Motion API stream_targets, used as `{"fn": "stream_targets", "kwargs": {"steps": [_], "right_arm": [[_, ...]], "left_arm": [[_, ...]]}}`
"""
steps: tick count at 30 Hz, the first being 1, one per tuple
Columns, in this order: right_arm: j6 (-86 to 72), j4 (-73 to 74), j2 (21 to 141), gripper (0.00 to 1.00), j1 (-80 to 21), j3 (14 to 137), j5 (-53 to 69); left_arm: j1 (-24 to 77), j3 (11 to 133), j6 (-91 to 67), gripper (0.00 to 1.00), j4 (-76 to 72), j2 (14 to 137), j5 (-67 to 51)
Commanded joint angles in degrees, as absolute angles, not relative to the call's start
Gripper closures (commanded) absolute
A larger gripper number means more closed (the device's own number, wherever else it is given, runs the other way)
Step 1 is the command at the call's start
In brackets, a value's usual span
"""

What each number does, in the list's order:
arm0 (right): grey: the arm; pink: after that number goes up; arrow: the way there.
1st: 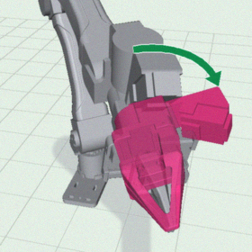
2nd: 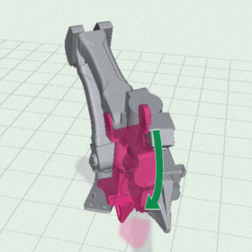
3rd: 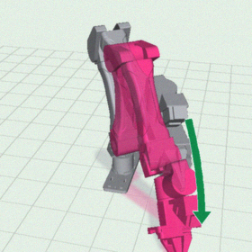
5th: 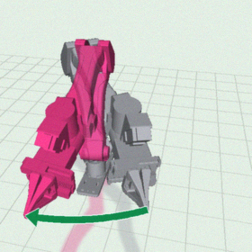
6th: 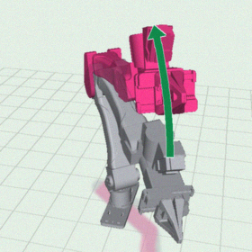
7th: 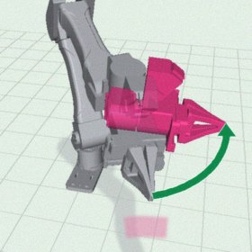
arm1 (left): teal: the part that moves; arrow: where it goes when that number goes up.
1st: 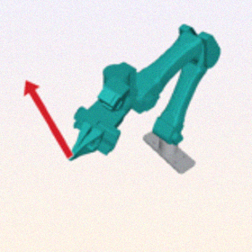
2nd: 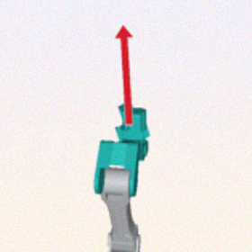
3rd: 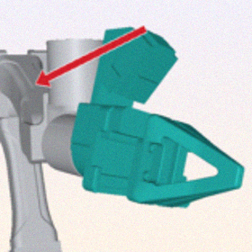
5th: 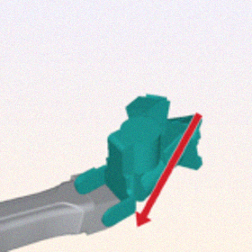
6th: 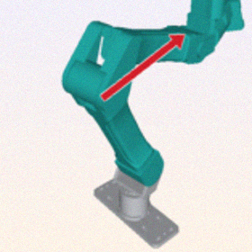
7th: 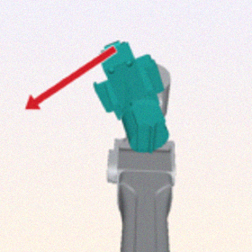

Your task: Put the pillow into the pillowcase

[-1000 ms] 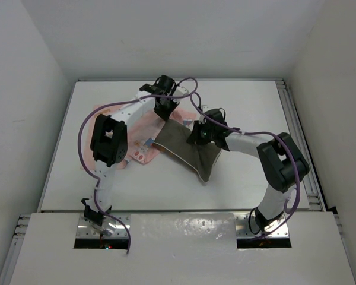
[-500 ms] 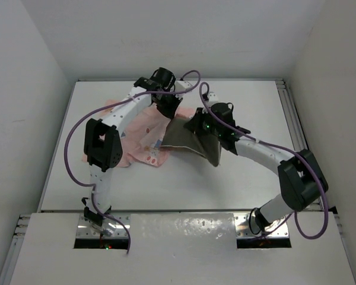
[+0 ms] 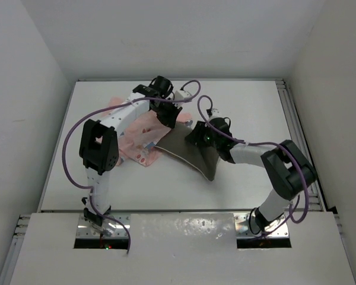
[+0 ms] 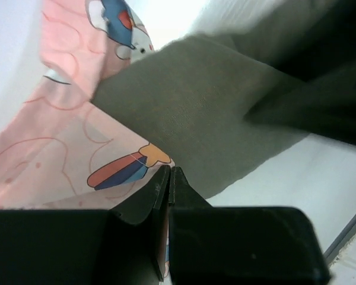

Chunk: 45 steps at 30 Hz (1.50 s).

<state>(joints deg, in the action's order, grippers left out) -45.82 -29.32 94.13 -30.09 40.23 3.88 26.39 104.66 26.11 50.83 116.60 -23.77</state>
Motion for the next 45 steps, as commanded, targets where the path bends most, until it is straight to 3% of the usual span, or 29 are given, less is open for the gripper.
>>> {"fn": "stream_targets", "kwargs": {"steps": [1, 4, 6, 7, 8, 11, 16, 20, 22, 24, 27, 30, 31, 33, 35, 38, 39, 42, 45], "right_arm": [[-36.3, -18.8, 96.1, 0.45, -30.2, 47.8, 6.9], [-23.4, -11.1, 92.4, 0.2, -32.0, 49.2, 0.6], [-17.5, -11.3, 89.5, 0.02, -32.6, 46.5, -4.8], [-13.3, -12.3, 87.1, 0.01, -32.7, 45.5, -5.6], [-11.7, -12.7, 86.3, 0.01, -32.7, 44.0, -5.8], [-5.1, -12.7, 86.3, 0.01, -33.0, 44.3, -3.8], [-4.7, -9.1, 93.8, 0.01, -33.2, 50.4, -1.3], [-5.7, -11.0, 97.9, 0.01, -34.2, 52.5, 1.6], [-6.6, -11.2, 99.1, 0.01, -35.1, 54.3, 1.8], [-8.2, -11.4, 101.1, 0.01, -35.4, 55.2, 2.3], [-10.7, -11.8, 103.7, 0.01, -35.8, 56.3, 2.6], [-13.5, -7.6, 106.2, 0.14, -35.8, 58.5, 1.6], [-14.1, -6.5, 106.9, 0.25, -35.7, 59.8, 1.6], [-14.9, -5.6, 107.5, 0.35, -35.8, 59.8, 2.1], [-15.6, -6.3, 107.3, 0.59, -35.8, 59.0, 2.8], [-16.5, -6.0, 108.1, 1.0, -35.9, 59.1, 4.3], [-16.6, -4.1, 108.9, 1.0, -35.8, 60.5, 5.3], [-17.6, -2.9, 109.1, 1.0, -35.8, 62.0, 7.2], [-19.9, -5.4, 107.1, 1.0, -35.7, 62.1, 8.0]], "left_arm": [[27.0, 102.9, 26.2, 1.0, 46.5, 116.4, -25.3], [27.0, 103.4, 25.1, 1.0, 45.7, 117.1, -23.6], [27.0, 104.4, 24.4, 0.79, 46.0, 117.2, -22.8], [27.1, 105.0, 24.0, 0.69, 46.6, 117.4, -22.3], [27.0, 106.7, 23.7, 0.5, 47.4, 117.4, -22.2], [27.1, 108.4, 23.6, 0.3, 50.0, 115.2, -19.2], [26.2, 99.9, 23.9, 0.33, 49.7, 106.3, -14.2], [25.8, 86.7, 22.3, 0.55, 46.3, 97.5, -14.1], [25.9, 80.7, 21.8, 0.57, 45.8, 95.4, -13.8], [25.9, 77.4, 20.7, 0.52, 45.3, 95.0, -12.1], [25.9, 71.7, 17.8, 0.34, 39.8, 96.1, -9.5], [25.9, 68.6, 15.1, 0.29, 34.2, 98.2, -7.1], [26.1, 68.6, 14.0, 0.3, 33.7, 99.0, -6.5], [26.2, 69.3, 13.0, 0.35, 33.1, 101.6, -3.8], [26.1, 67.7, 12.7, 0.41, 32.0, 102.2, -0.4], [26.2, 64.5, 12.9, 0.6, 29.1, 101.6, 0.9], [26.3, 64.3, 13.3, 0.66, 28.7, 101.5, 0.3], [26.8, 64.3, 15.6, 1.0, 28.8, 101.8, -5.5], [28.6, 66.2, 18.9, 1.0, 30.1, 102.0, -12.2]]}}
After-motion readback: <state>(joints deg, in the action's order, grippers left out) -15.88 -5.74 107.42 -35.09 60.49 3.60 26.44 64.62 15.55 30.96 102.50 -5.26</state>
